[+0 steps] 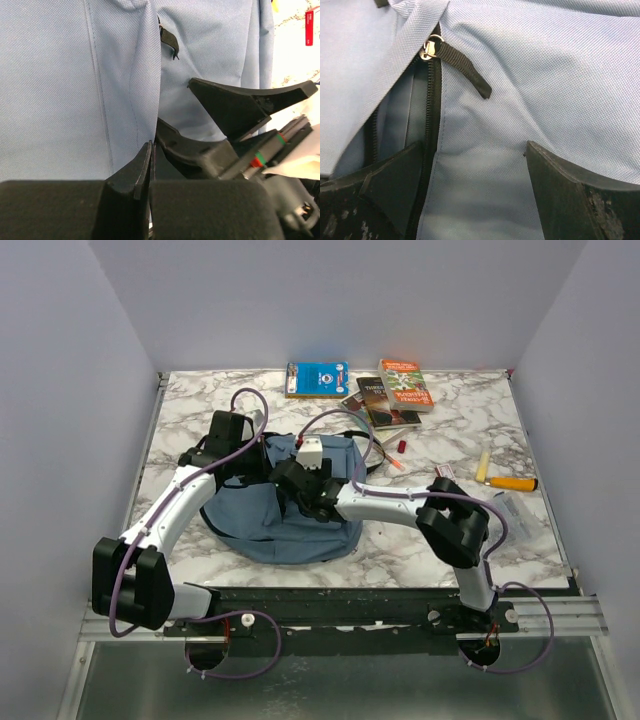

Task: Pack the student bag
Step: Unzip the student bag at the center of the board, then pick up the stationery from the center of the board, then place the stationery in the student bag.

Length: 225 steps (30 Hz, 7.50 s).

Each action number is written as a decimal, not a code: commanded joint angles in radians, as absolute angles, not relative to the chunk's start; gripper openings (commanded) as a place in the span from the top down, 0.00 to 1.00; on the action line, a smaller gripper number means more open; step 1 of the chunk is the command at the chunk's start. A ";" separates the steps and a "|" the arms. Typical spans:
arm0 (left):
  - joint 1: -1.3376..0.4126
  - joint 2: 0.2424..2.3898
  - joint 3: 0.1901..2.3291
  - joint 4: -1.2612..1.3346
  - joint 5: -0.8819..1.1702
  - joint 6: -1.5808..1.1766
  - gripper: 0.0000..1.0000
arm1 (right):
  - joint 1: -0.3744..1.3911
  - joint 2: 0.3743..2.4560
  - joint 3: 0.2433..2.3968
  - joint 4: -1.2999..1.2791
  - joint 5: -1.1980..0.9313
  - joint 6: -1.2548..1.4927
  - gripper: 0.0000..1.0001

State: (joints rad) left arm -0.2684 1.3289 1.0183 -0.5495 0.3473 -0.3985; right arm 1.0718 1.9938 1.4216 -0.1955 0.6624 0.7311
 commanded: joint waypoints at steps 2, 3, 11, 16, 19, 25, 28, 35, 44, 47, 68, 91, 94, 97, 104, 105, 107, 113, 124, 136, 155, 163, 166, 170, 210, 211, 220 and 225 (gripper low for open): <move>-0.263 1.289 1.007 -0.505 0.374 -0.414 1.00 | 1.072 2.069 1.450 -0.159 0.822 0.697 0.24; -0.260 1.287 1.006 -0.506 0.372 -0.418 1.00 | 1.071 2.060 1.428 -0.140 0.820 0.691 0.35; -0.227 1.323 1.019 -0.559 0.279 -0.441 1.00 | 1.072 1.937 1.353 -0.116 0.753 0.645 0.80; -0.215 1.392 1.037 -0.589 0.300 -0.453 1.00 | 1.051 1.830 1.323 -0.107 0.574 0.596 0.99; -0.215 1.421 1.040 -0.592 0.323 -0.455 1.00 | 1.023 1.774 1.305 -0.089 0.395 0.590 0.99; -0.215 1.465 1.046 -0.592 0.383 -0.460 1.00 | 0.869 1.677 1.160 0.136 -0.131 0.777 0.99; -0.215 1.468 1.047 -0.592 0.393 -0.460 1.00 | 0.791 1.669 1.092 0.289 -0.330 0.888 1.00; -0.215 1.405 1.041 -0.577 0.367 -0.453 1.00 | 0.778 1.707 1.160 0.097 -0.278 0.798 0.99; -0.216 1.348 1.016 -0.535 0.379 -0.445 1.00 | 0.778 1.733 1.191 0.073 -0.351 0.759 1.00; -0.217 1.381 1.026 -0.534 0.410 -0.446 0.93 | 0.778 1.749 1.212 0.070 -0.367 0.760 0.99; -0.206 1.333 1.137 -0.704 0.100 -0.410 1.00 | 0.729 1.714 1.200 -0.041 -0.399 0.652 0.99; -0.255 1.250 1.081 -0.614 0.147 -0.410 1.00 | 0.685 1.805 1.274 0.002 -0.542 0.662 0.80; -0.255 1.256 1.081 -0.614 0.167 -0.417 1.00 | 0.698 1.801 1.293 -0.033 -0.543 0.650 0.72; -0.256 1.262 1.080 -0.614 0.178 -0.417 1.00 | 0.699 1.766 1.304 -0.080 -0.490 0.614 0.65; -0.256 1.264 1.078 -0.614 0.188 -0.418 1.00 | 0.660 1.614 1.259 -0.302 -0.014 0.457 0.49; -0.256 1.265 1.078 -0.613 0.192 -0.419 1.00 | 0.643 1.593 1.237 -0.327 0.069 0.450 0.46; -0.256 1.267 1.078 -0.614 0.198 -0.419 1.00 | 0.599 1.552 1.178 -0.354 0.199 0.442 0.40; -0.256 1.271 1.082 -0.614 0.212 -0.421 1.00 | 0.400 1.512 1.060 -0.388 0.414 0.420 0.21; -0.256 1.273 1.078 -0.612 0.239 -0.423 1.00 | 0.107 1.647 1.056 -0.301 0.225 0.437 0.04; -0.256 1.276 1.077 -0.610 0.257 -0.427 1.00 | 0.092 1.824 1.104 -0.310 0.268 0.328 0.05; -0.257 1.279 1.075 -0.611 0.257 -0.423 1.00 | 0.093 1.777 1.054 -0.354 0.147 0.365 0.35; -0.256 1.287 1.075 -0.610 0.263 -0.423 1.00 | 0.094 1.770 1.049 -0.310 0.131 0.357 0.60; -0.256 1.284 1.075 -0.610 0.246 -0.420 1.00 | 0.095 1.747 1.054 -0.291 0.110 0.357 0.68; -0.256 1.282 1.077 -0.610 0.258 -0.420 1.00 | 0.112 1.679 1.033 -0.229 0.062 0.353 0.72; -0.256 1.248 1.062 -0.590 0.287 -0.410 1.00 | 0.845 1.885 1.172 0.813 -0.177 0.588 0.64; -0.256 1.250 1.063 -0.591 0.287 -0.410 1.00 | 0.845 1.889 1.164 0.819 -0.179 0.579 0.64; -0.256 1.242 1.063 -0.589 0.291 -0.411 1.00 | 0.851 1.876 1.071 0.837 -0.187 0.477 0.53; -0.256 1.242 1.061 -0.591 0.287 -0.410 1.00 | 0.853 1.854 1.046 0.791 -0.171 0.410 0.47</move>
State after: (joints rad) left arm -0.2565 1.2770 1.0641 -0.6262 0.2508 -0.4175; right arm 0.8448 1.8709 1.0687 0.7914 -0.2066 0.4938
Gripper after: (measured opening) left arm 0.008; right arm 0.510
